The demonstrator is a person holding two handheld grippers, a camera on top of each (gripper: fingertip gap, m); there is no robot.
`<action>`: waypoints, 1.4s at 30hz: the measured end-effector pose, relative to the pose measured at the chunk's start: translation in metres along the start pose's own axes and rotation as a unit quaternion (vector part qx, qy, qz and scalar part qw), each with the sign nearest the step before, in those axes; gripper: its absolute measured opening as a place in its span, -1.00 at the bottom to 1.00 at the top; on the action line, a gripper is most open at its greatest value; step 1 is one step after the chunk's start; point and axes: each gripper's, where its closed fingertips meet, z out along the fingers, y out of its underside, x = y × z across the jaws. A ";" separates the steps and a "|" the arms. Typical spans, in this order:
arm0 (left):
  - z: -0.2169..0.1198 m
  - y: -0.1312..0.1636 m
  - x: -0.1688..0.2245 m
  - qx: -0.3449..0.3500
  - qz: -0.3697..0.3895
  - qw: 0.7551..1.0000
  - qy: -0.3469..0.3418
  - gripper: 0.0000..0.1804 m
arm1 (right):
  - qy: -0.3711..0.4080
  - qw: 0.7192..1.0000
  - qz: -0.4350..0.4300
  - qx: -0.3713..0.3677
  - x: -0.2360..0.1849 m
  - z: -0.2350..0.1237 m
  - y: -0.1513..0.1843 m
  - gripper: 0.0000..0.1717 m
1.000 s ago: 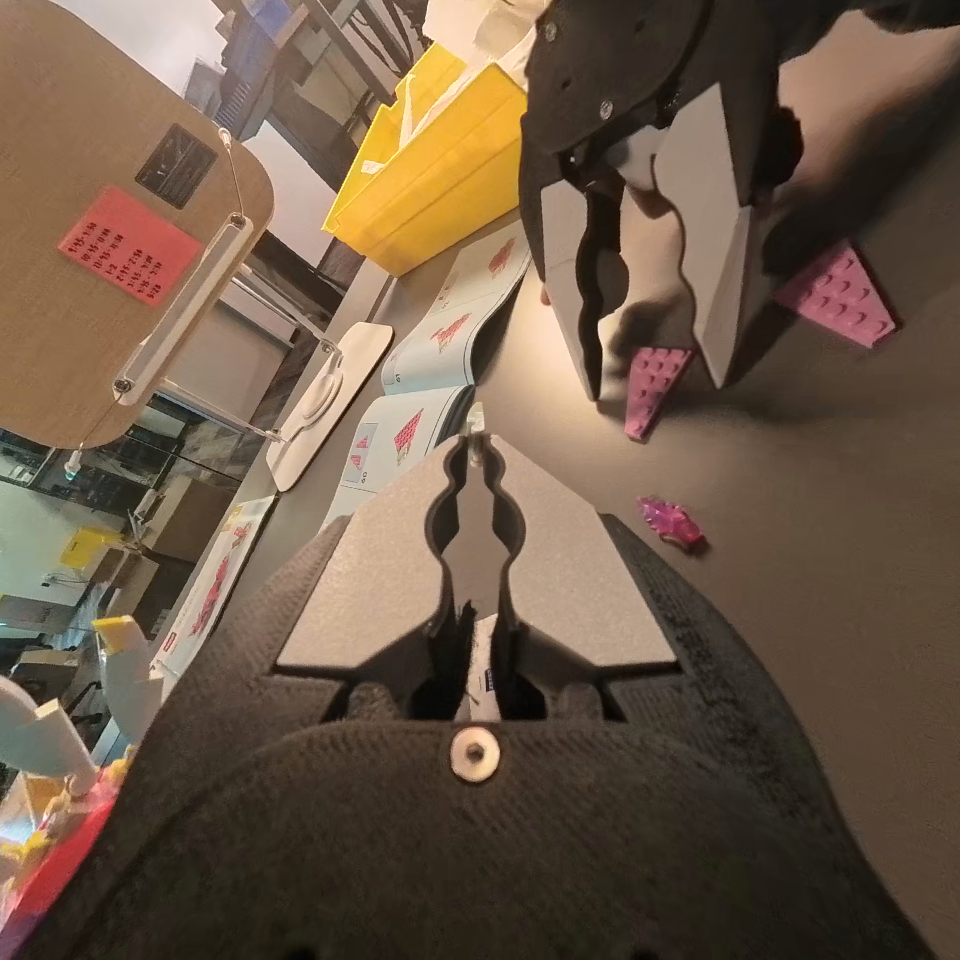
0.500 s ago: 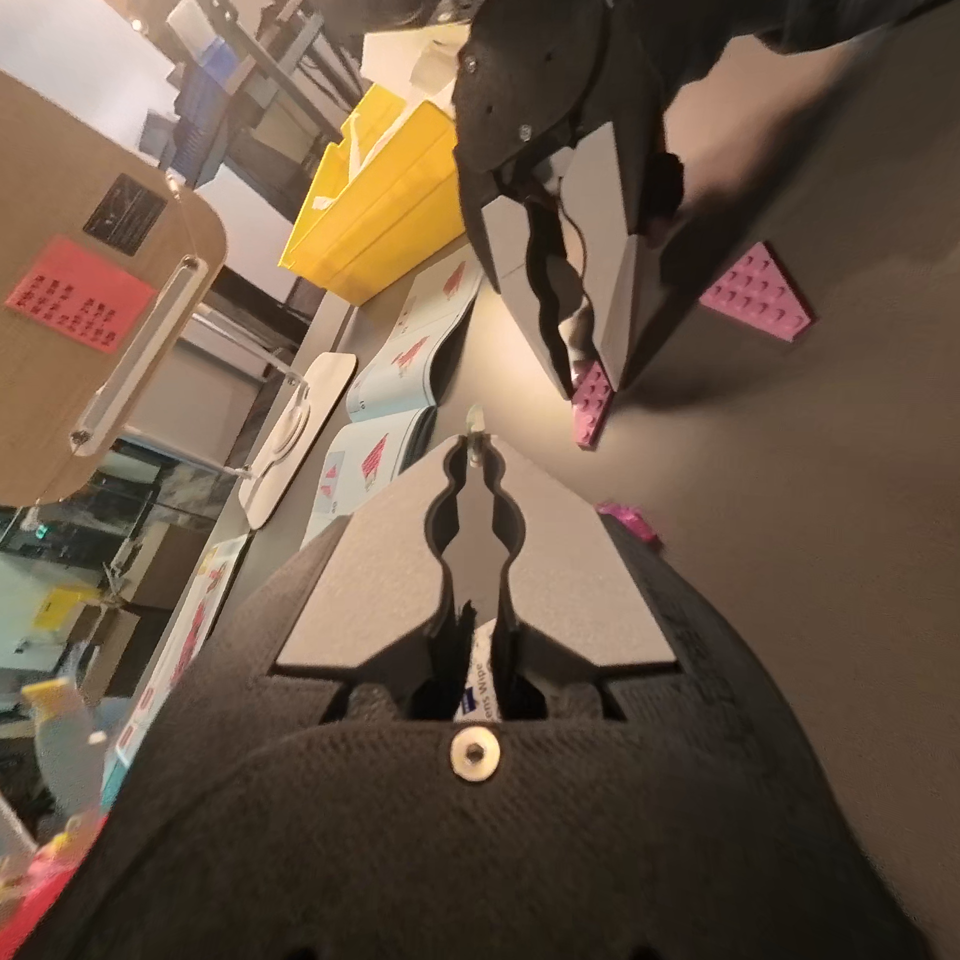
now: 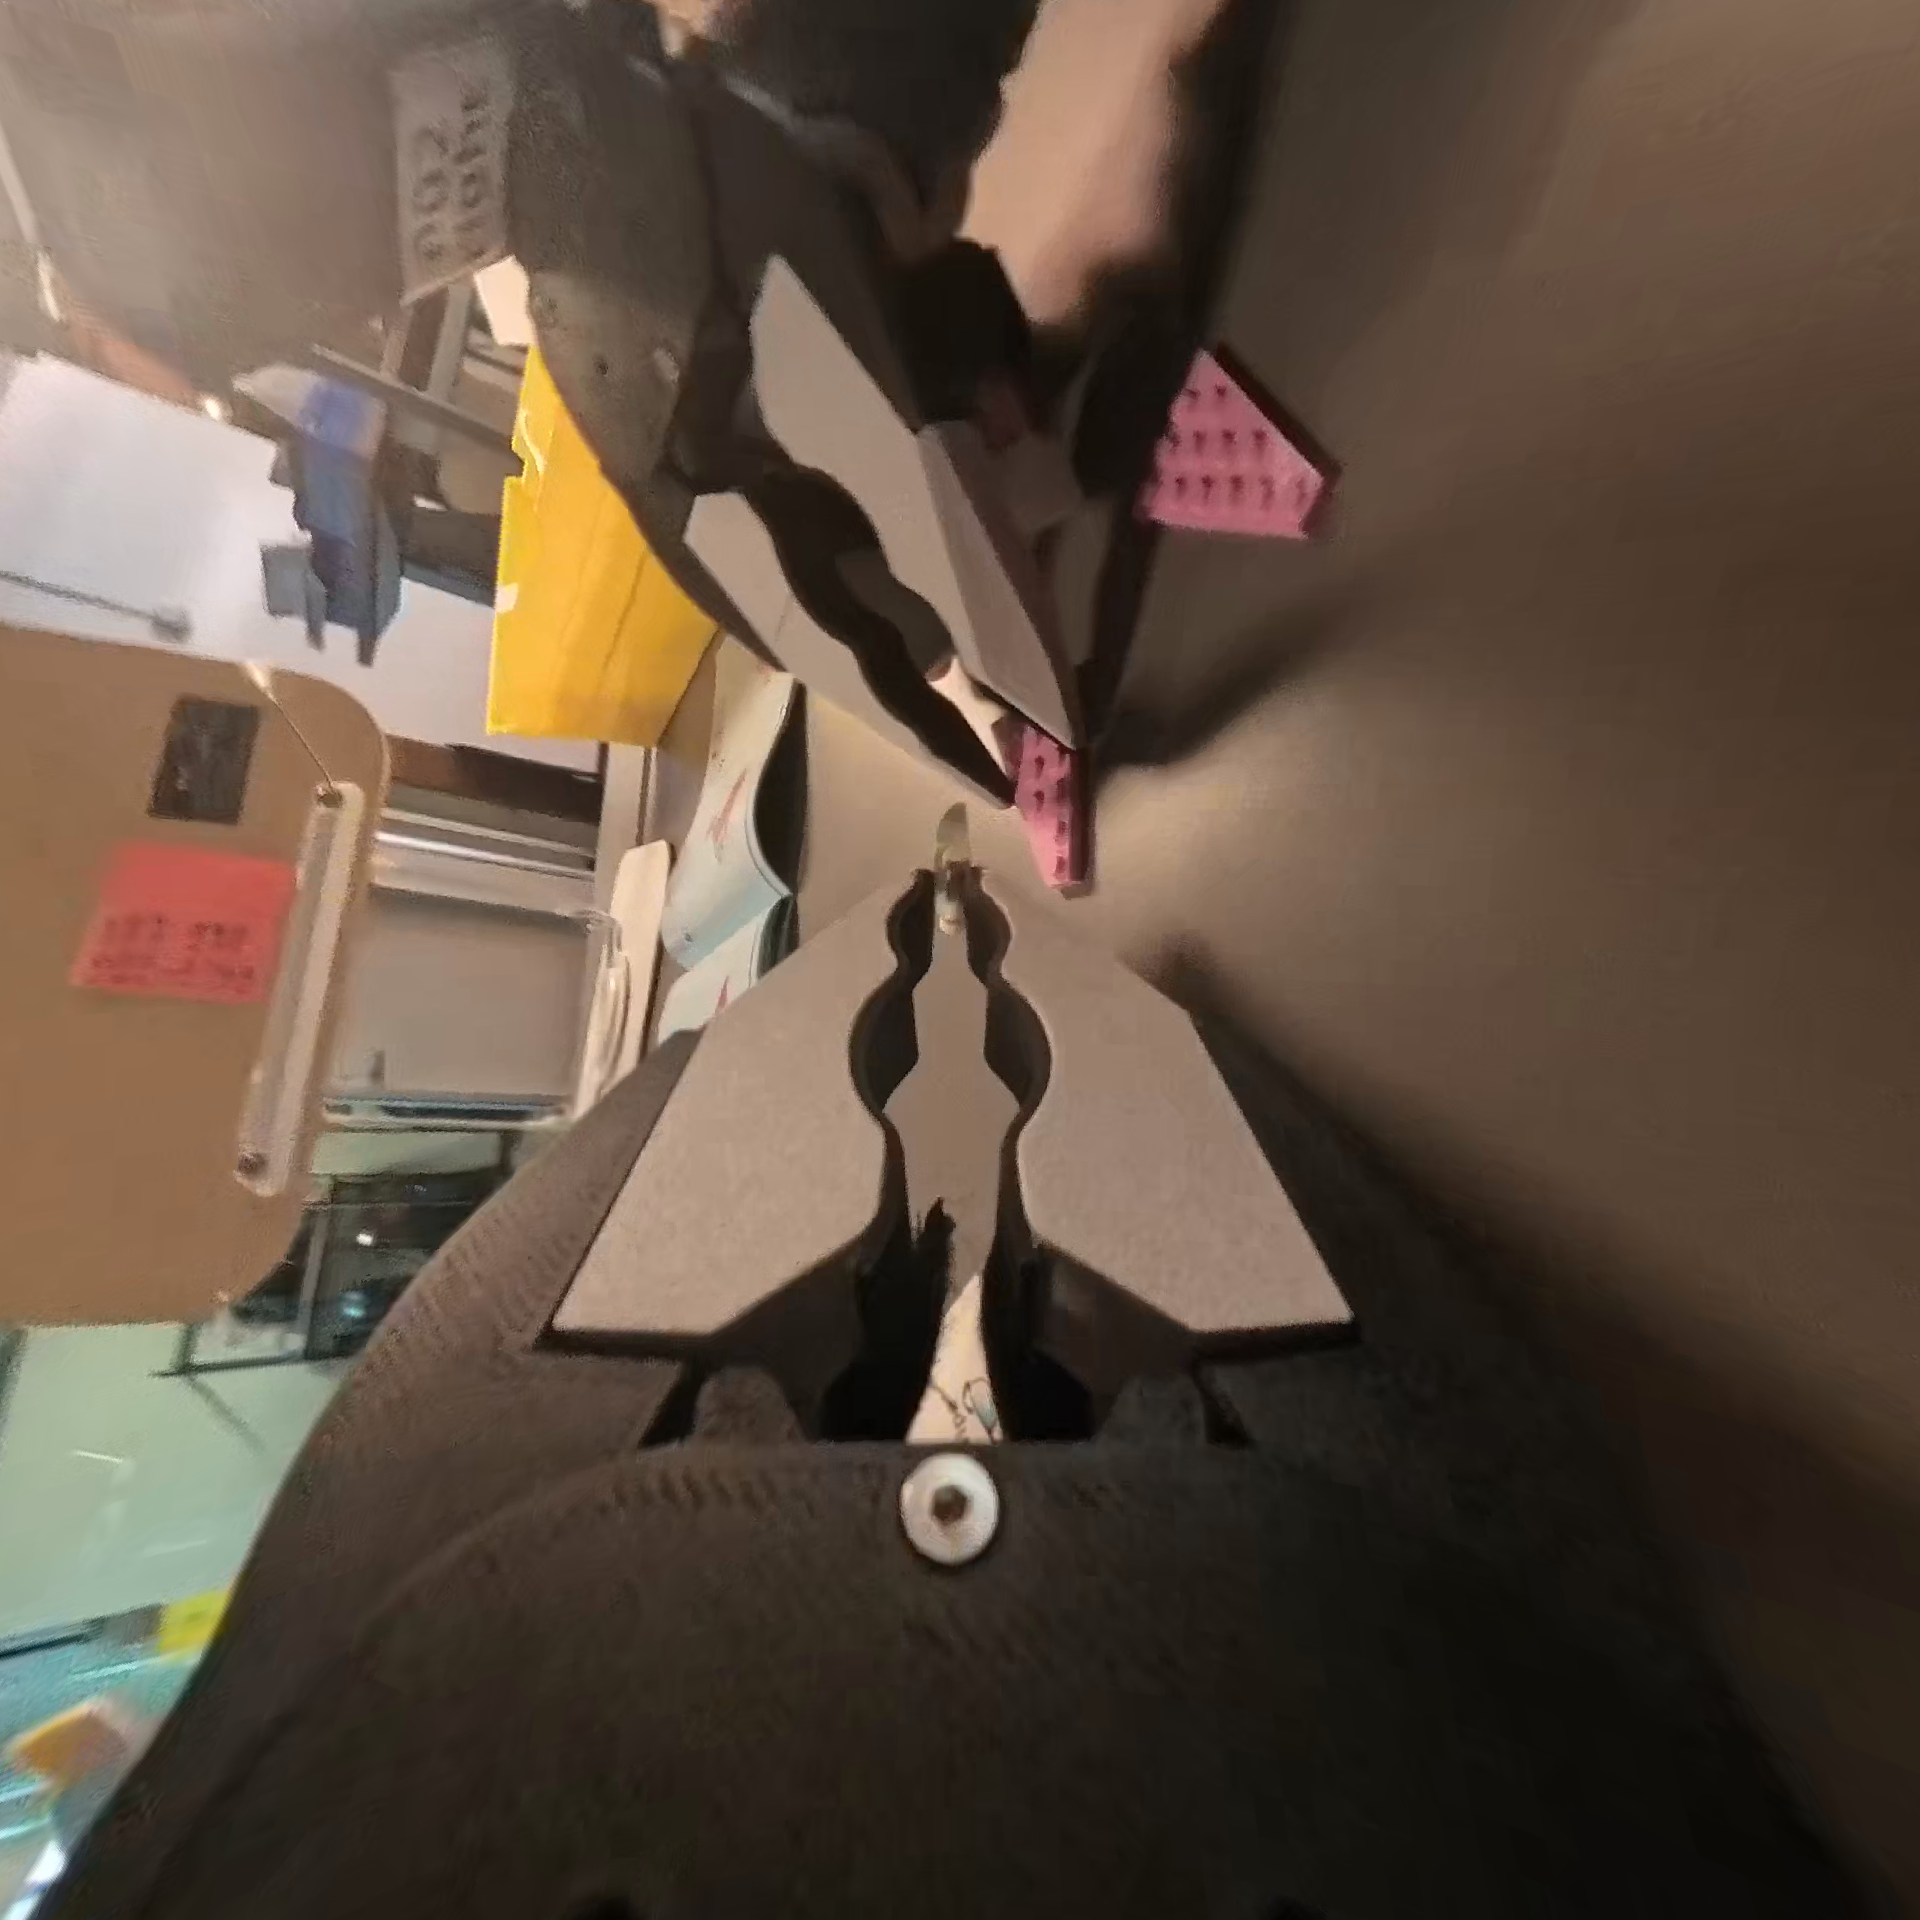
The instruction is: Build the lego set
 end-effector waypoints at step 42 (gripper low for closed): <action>0.039 -0.009 -0.033 -0.046 0.022 0.999 0.013 -0.95 | -0.051 0.969 0.176 0.166 0.018 -0.044 -0.029 -0.77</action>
